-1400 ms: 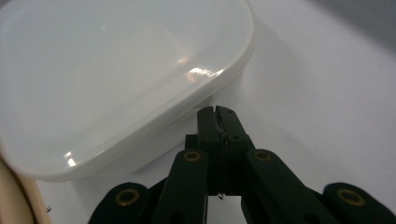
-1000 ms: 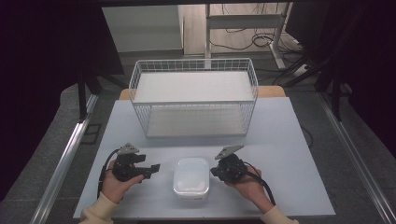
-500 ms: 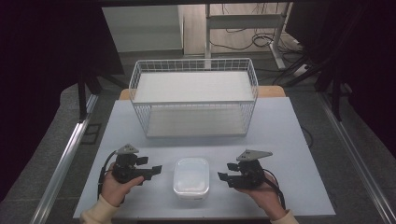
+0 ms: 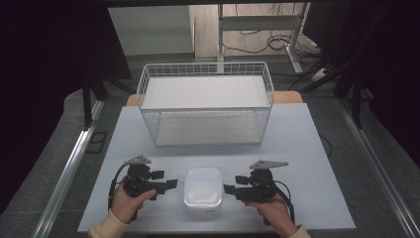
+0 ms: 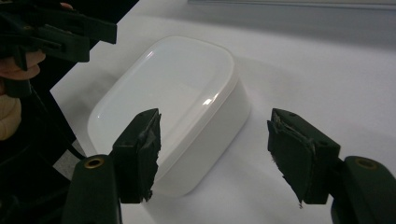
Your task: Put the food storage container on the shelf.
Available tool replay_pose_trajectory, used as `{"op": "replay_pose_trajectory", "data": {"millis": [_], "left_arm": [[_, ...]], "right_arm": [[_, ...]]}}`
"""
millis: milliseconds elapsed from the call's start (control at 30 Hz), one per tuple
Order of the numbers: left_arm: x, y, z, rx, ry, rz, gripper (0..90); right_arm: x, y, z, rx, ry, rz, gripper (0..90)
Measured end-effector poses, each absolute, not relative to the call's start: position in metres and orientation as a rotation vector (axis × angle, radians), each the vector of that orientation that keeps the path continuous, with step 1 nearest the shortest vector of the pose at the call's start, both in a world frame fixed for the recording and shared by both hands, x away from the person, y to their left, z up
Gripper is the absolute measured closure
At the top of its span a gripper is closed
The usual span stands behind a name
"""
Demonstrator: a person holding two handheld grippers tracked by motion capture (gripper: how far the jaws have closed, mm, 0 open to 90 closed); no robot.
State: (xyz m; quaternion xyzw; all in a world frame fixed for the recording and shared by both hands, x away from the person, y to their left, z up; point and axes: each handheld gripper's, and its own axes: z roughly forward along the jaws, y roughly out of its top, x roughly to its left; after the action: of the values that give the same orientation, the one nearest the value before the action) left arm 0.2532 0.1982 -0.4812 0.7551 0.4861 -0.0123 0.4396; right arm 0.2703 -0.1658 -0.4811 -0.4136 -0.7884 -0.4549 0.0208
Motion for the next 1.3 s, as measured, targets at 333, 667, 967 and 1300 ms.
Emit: {"op": "replay_pose_trajectory", "data": {"millis": [333, 667, 967, 1300], "left_arm": [[0.254, 0.189, -0.490, 1.843, 1.256, -0.156, 28.7], [0.258, 0.179, -0.499, 1.807, 1.267, -0.281, 30.1], [0.262, 0.176, -0.511, 1.752, 1.287, -0.407, 34.6], [0.262, 0.175, -0.519, 1.692, 1.279, -0.514, 49.3]], "right_arm": [[0.271, -0.152, -0.491, -1.303, -2.338, -1.382, 33.0], [0.276, -0.149, -0.500, -1.354, -2.244, -1.349, 38.8], [0.277, -0.147, -0.502, -1.360, -2.189, -1.346, 43.8], [0.275, -0.146, -0.505, -1.383, -2.123, -1.329, 53.7]]}}
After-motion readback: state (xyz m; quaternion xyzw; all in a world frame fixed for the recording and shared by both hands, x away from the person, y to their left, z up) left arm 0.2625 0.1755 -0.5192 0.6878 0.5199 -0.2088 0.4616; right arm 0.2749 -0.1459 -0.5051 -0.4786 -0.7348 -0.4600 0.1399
